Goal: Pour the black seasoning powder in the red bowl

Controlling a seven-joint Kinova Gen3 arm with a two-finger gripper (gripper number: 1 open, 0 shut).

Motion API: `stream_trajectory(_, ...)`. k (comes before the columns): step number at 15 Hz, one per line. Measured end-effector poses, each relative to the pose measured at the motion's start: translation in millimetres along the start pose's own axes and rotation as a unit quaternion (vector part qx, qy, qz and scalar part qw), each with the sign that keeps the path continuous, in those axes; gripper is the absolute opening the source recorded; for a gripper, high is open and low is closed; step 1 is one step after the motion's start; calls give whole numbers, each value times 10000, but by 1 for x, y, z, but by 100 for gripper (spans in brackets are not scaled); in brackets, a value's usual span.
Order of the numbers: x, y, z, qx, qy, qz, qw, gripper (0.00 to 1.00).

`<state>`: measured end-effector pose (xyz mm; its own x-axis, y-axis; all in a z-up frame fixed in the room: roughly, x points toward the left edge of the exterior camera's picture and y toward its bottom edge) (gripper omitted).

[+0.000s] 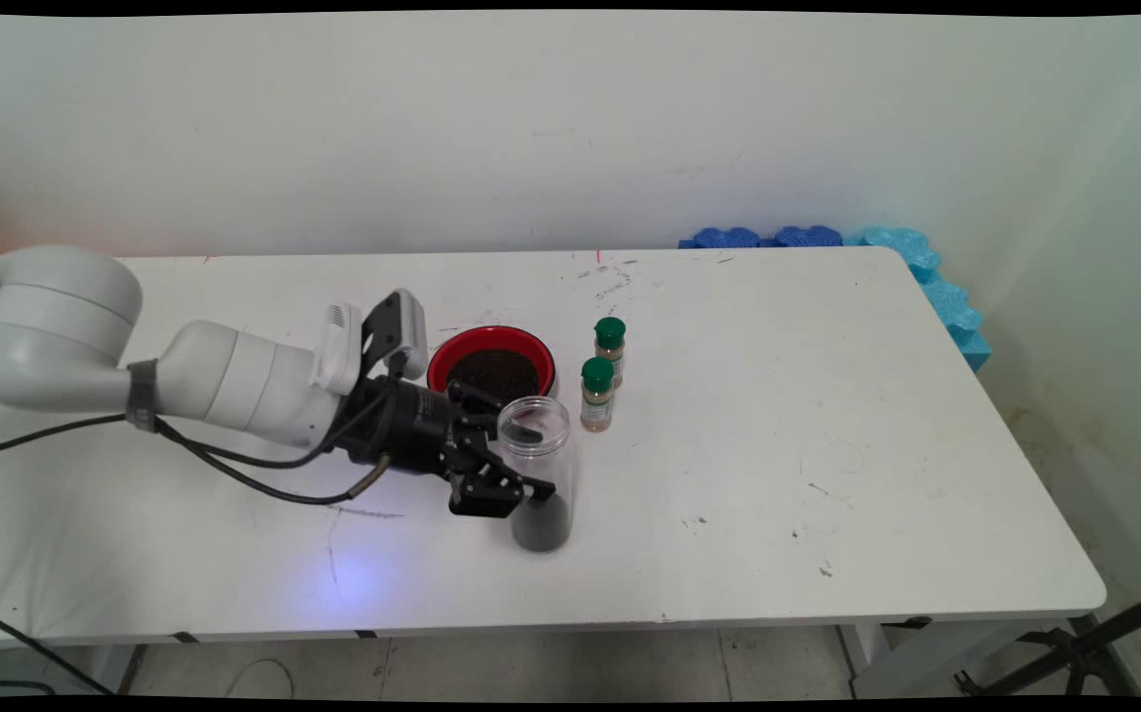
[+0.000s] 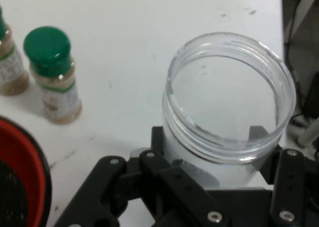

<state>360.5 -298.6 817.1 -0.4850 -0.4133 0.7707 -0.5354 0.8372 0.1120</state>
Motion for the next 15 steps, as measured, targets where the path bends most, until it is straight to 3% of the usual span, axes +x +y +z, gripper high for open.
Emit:
stream_trajectory(11, 55, -6, -68, -552, 328, -299, 9975, 0)
stream_trajectory(15, 82, -17, -92, -772, 374, -805, 9931, 0)
